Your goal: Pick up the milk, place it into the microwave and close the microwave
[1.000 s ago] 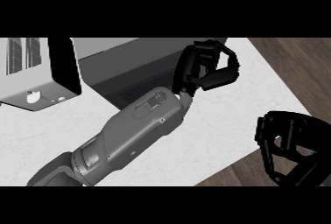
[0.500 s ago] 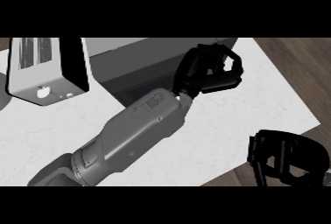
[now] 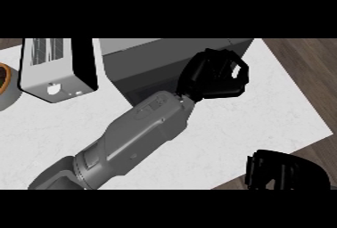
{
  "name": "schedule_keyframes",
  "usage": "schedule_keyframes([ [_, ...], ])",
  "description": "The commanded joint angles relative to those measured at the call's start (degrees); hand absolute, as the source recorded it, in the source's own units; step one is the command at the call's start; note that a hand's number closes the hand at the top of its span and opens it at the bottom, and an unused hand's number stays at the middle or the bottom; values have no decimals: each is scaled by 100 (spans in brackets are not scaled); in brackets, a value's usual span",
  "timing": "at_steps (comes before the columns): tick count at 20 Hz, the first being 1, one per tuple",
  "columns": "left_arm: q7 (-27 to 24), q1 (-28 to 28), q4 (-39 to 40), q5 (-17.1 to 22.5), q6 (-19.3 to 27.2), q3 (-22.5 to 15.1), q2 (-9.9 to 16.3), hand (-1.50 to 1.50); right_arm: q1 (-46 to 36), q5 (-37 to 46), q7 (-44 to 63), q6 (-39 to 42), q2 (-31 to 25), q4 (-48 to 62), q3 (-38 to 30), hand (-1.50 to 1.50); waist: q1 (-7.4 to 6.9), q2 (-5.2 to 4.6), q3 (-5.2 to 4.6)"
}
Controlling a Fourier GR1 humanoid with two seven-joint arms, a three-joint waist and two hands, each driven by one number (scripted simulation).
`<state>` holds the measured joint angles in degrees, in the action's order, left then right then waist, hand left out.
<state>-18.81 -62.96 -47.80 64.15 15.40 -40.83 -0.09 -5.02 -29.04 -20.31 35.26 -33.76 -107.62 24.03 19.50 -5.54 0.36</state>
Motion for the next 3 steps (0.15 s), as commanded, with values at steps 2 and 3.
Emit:
schedule_keyframes([
  [2, -126, 794, 928, 374, -33, 395, 251, 150, 239, 179, 51, -204, 105, -369, 185, 150, -227, -113, -69],
  [3, -131, 789, 973, 414, -71, 395, 228, 150, 332, 205, 61, -269, 120, -390, 202, 150, -233, -94, -60],
])
